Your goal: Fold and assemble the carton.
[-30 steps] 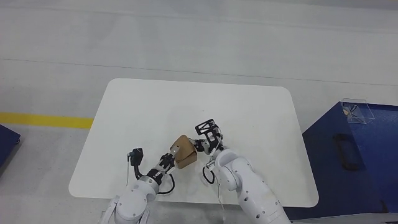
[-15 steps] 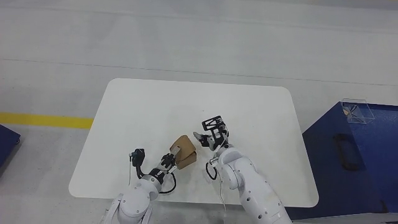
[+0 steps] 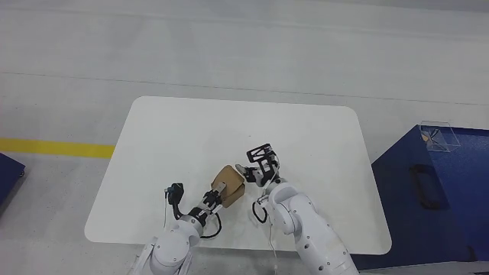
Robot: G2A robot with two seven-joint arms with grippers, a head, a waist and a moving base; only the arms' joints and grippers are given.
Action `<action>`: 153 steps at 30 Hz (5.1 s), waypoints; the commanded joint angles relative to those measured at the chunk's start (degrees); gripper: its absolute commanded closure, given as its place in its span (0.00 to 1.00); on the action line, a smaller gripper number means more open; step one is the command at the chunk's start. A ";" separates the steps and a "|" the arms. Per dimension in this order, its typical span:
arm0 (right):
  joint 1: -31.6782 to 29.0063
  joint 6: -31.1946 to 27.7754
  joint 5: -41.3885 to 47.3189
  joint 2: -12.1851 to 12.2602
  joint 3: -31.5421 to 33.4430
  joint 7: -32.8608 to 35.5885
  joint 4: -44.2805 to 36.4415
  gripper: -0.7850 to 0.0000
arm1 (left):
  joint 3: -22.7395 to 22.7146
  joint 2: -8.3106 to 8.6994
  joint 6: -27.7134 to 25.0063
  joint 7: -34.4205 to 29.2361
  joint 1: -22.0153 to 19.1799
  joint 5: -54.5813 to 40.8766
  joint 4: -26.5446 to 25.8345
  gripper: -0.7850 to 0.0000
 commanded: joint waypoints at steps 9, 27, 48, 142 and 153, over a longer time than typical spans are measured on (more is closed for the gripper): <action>0.77 -2.27 -0.56 -0.11 -1.13 0.81 2.11 0.00 | 0.59 0.16 -0.10 0.55 0.16 -0.21 -0.18 0.50; 1.01 -3.93 -0.31 0.16 -0.42 1.85 2.67 0.00 | 2.14 0.25 1.47 1.51 -0.74 -0.38 0.78 0.50; 1.58 -4.18 0.93 0.22 0.18 2.18 3.30 0.00 | 3.22 0.33 2.29 2.47 -1.66 -0.86 1.00 0.44; 10.11 -7.68 2.14 -0.89 -5.07 2.16 13.33 0.00 | 0.49 6.93 -28.26 14.41 4.82 74.75 -5.54 0.00; 9.77 -5.92 3.02 -0.82 -3.76 0.95 12.81 0.00 | 3.63 6.39 -27.18 9.52 -1.02 74.67 3.72 0.00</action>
